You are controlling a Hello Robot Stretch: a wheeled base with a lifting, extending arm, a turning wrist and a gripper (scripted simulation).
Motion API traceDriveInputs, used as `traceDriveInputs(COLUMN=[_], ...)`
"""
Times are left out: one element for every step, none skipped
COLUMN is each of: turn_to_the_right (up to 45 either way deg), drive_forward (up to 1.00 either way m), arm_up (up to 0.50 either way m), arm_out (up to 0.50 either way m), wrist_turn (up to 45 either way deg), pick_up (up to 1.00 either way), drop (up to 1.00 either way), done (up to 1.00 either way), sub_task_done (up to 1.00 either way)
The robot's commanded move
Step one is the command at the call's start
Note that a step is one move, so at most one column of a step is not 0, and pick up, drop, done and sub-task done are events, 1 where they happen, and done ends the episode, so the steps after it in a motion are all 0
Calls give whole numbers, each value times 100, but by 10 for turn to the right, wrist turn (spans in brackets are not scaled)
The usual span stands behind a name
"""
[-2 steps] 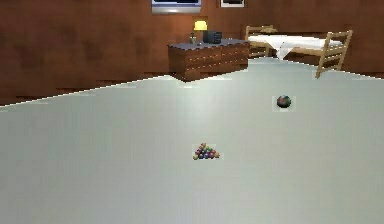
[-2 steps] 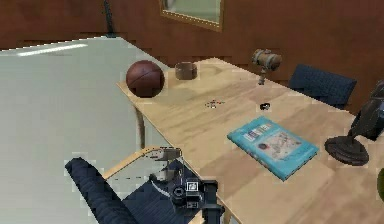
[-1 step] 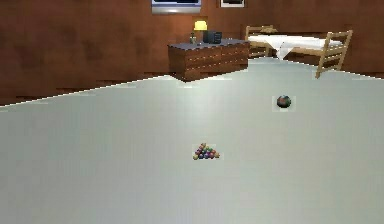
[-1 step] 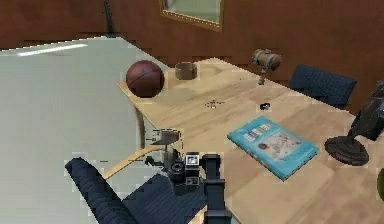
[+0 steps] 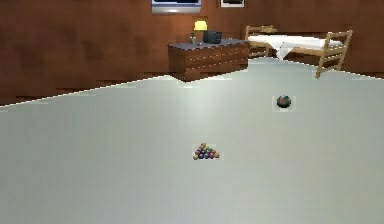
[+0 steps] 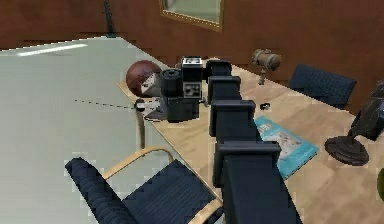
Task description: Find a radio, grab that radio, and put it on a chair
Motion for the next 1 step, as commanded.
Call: traceDriveInputs(turn_to_the_right=[0], drive_forward=[0], arm_up=[0], arm_out=[0], wrist_turn=[-450], pick_up=[0], drop=[0], done=[0], sub_task_done=[0])
